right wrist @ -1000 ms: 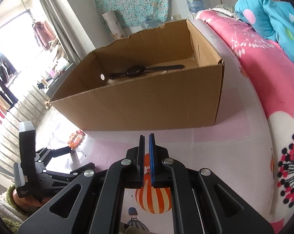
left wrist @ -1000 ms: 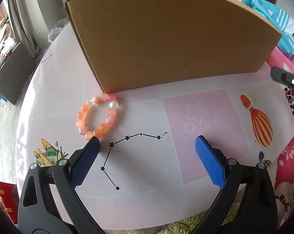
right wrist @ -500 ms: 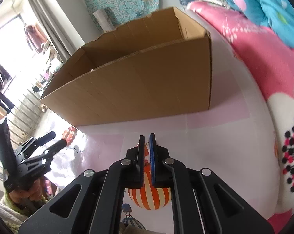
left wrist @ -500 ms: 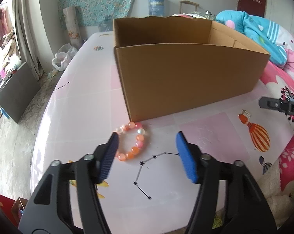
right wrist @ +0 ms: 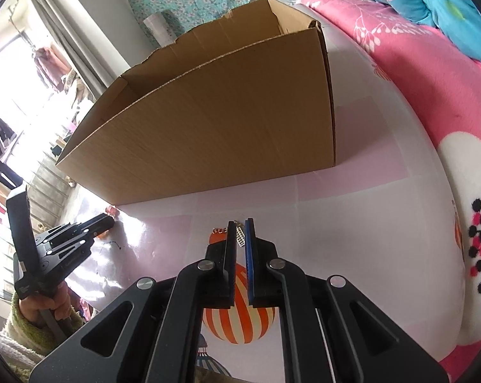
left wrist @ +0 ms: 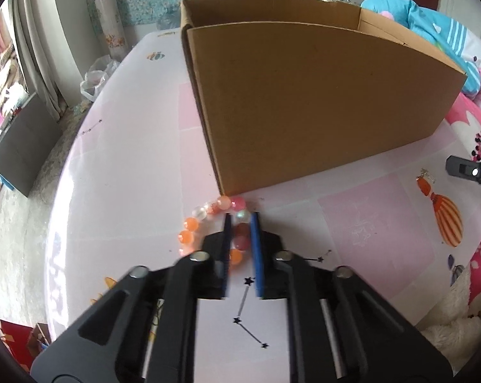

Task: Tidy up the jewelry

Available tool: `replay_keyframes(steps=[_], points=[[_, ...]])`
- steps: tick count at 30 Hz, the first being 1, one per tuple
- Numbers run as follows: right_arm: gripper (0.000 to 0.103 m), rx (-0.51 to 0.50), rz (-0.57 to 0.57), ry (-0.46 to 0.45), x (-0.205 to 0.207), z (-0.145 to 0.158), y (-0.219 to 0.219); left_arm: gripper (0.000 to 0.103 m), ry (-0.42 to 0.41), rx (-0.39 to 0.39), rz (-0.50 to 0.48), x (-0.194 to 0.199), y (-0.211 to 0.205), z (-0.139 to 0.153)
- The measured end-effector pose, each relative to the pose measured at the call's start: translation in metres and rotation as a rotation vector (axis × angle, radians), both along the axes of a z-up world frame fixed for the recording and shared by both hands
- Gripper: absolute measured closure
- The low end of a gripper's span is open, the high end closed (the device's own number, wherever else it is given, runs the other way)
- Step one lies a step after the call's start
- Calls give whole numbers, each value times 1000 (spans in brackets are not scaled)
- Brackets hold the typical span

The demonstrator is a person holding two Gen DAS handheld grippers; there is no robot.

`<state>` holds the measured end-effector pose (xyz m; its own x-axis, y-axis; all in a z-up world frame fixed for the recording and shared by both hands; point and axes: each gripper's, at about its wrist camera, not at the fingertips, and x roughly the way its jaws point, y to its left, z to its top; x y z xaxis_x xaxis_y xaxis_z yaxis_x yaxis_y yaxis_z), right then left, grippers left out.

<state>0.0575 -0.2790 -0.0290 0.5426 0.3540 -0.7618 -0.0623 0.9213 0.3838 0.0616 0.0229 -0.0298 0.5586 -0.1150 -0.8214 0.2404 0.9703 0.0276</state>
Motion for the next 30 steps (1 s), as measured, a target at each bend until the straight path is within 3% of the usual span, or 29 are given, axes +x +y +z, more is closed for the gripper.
replay_keyframes(steps=[2, 5, 6, 11, 24, 27, 30], points=[[96, -1, -3, 3, 0, -1, -1, 94, 3, -5, -2, -3, -2, 0], [70, -3, -18, 8, 0, -2, -6, 94, 33, -57, -28, -9, -9, 0], [69, -4, -22, 5, -1, -2, -6, 94, 43, -76, -40, -12, -11, 0], [69, -50, -6, 2, -3, -2, -1, 94, 57, -99, -111, -31, -37, -1], [69, -270, 147, -47, 11, -3, 43, 94, 61, -94, -89, -27, -38, 1], [81, -308, 186, -34, 17, -7, 49, 94, 58, -93, -92, -26, -38, 1], [82, -330, 204, -32, 20, -10, 51, 94, 60, -102, -90, -25, -38, 0]])
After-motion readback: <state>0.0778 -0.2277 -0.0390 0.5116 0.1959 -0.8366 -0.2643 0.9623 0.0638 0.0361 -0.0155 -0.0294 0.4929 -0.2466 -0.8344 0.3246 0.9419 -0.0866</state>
